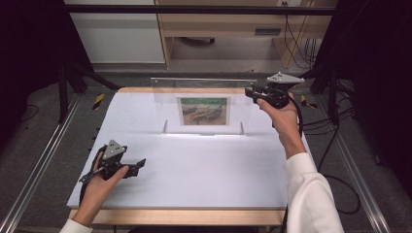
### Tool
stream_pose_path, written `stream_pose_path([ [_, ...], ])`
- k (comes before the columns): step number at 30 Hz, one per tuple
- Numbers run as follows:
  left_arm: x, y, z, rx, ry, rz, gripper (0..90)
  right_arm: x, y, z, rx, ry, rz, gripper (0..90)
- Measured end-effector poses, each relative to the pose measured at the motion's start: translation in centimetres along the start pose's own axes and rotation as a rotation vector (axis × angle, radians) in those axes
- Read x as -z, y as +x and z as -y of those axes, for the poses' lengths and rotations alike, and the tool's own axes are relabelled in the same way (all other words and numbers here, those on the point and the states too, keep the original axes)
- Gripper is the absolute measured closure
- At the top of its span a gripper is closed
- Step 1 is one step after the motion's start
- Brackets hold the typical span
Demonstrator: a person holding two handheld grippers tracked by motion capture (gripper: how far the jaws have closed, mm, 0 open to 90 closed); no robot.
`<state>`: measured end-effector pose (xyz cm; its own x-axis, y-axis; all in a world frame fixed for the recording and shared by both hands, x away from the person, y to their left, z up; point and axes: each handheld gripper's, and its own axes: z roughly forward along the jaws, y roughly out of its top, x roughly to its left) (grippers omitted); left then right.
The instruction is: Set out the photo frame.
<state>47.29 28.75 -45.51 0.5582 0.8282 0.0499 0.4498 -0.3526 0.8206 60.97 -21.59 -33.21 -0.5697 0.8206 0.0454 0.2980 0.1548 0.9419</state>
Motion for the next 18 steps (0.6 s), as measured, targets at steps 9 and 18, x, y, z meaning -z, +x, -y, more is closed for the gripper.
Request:
stream_pose_path([
  [9, -0.11, -0.19, 0.08, -0.014, 0.01, -0.006, 10.3, 0.03, 0.11, -0.04, -0.003, 0.004, 0.007, 61.1],
  [18, -0.22, -0.16, 0.24, -0.013, 0.017, -0.009, 10.3, 0.17, 0.2, 0.23, -0.008, 0.024, 0.043, 47.7],
])
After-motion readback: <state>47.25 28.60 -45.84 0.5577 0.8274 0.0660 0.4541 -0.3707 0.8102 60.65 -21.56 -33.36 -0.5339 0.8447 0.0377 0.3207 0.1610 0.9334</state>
